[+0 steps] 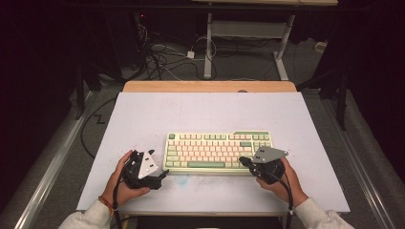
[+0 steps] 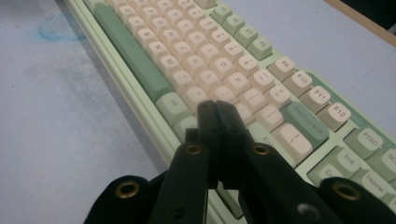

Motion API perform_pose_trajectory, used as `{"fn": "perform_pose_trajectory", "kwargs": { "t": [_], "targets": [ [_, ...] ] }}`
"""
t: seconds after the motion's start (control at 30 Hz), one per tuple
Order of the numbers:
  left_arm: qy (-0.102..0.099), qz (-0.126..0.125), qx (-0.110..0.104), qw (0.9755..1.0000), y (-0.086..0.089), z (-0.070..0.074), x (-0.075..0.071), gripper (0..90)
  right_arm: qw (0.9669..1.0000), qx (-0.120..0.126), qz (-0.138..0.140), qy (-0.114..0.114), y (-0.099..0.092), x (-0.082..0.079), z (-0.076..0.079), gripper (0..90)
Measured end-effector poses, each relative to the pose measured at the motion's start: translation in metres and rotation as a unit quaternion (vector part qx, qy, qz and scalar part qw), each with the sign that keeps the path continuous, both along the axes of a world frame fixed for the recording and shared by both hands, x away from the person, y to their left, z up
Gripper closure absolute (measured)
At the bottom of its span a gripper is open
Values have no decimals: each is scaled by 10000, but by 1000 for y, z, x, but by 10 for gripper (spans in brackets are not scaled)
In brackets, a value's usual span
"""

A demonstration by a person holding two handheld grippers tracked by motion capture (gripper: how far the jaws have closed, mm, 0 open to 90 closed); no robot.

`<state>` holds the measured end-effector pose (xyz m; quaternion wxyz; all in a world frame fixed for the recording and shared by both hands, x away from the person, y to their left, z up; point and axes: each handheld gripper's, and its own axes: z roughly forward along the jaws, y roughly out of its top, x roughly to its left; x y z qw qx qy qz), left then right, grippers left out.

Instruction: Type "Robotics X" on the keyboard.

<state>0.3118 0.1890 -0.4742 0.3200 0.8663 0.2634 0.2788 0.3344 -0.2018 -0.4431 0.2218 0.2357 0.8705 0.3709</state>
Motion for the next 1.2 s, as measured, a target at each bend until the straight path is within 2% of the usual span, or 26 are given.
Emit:
{"fn": "perform_pose_trajectory", "kwargs": {
  "t": [0.3,0.7,1.2],
  "targets": [
    [42,27,44,10000,-2,-2,2,168,9999,-125,32,-38,12,18,6,900],
    [80,-26,109,9999,-3,-4,1,168,9999,-99,-13,-47,28,41,12,900],
    [164,-106,206,9996,-5,-6,1,169,9998,-199,13,100,46,61,3,900]
  ]
}}
